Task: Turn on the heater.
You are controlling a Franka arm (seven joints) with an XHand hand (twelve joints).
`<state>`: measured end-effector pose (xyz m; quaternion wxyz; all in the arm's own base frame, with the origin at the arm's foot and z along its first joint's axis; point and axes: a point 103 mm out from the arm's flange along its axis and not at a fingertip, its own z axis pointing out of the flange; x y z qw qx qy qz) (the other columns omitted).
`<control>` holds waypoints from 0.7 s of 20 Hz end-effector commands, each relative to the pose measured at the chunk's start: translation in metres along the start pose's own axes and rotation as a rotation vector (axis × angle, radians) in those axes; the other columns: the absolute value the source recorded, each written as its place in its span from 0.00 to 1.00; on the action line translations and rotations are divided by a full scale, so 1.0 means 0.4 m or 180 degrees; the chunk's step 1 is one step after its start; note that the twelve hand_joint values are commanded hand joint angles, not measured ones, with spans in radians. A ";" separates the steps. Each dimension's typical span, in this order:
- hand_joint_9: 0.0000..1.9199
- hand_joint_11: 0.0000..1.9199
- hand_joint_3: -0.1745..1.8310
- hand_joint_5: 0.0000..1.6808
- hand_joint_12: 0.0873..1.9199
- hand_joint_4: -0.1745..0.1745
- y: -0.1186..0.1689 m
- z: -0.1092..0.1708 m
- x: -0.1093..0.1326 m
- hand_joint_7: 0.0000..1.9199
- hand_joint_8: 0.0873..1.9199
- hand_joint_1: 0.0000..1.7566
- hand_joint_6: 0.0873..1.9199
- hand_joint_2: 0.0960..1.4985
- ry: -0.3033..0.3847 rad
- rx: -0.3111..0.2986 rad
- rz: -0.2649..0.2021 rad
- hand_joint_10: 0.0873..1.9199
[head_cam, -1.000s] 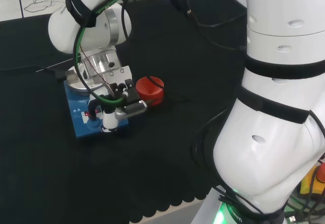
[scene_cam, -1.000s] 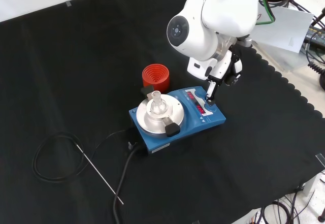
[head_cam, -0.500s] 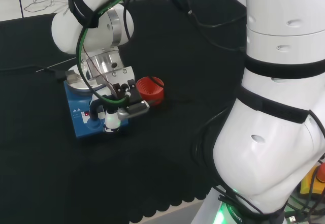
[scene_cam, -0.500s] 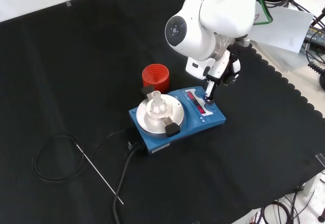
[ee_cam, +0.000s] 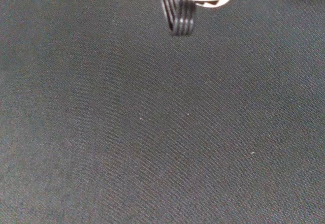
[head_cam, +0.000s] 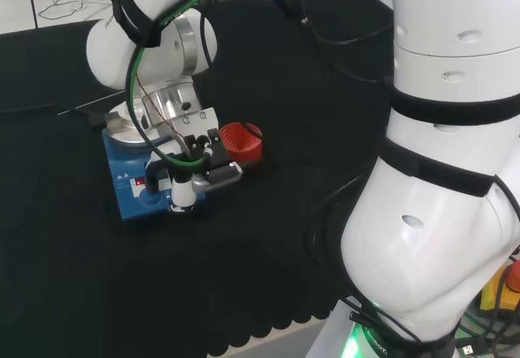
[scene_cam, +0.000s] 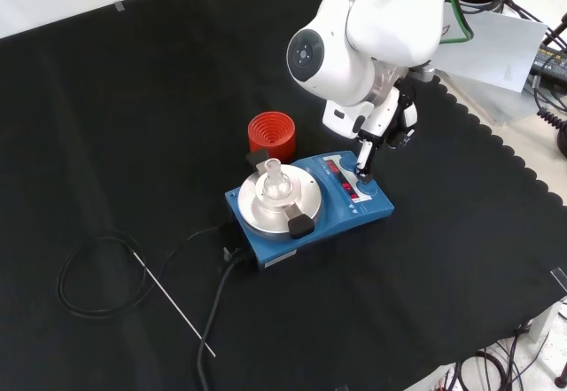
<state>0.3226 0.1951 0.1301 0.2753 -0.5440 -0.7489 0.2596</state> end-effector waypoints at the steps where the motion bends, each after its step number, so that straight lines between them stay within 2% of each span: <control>1: 0.84 0.73 0.65 0.18 0.78 0.39 -0.008 -0.020 0.006 0.82 0.91 0.83 0.30 0.41 0.0021 -0.0055 -0.0012 0.89; 14: 0.84 0.73 0.65 0.18 0.78 0.39 -0.061 -0.089 0.017 0.82 0.91 0.83 0.30 0.41 -0.0014 -0.0231 0.0030 0.89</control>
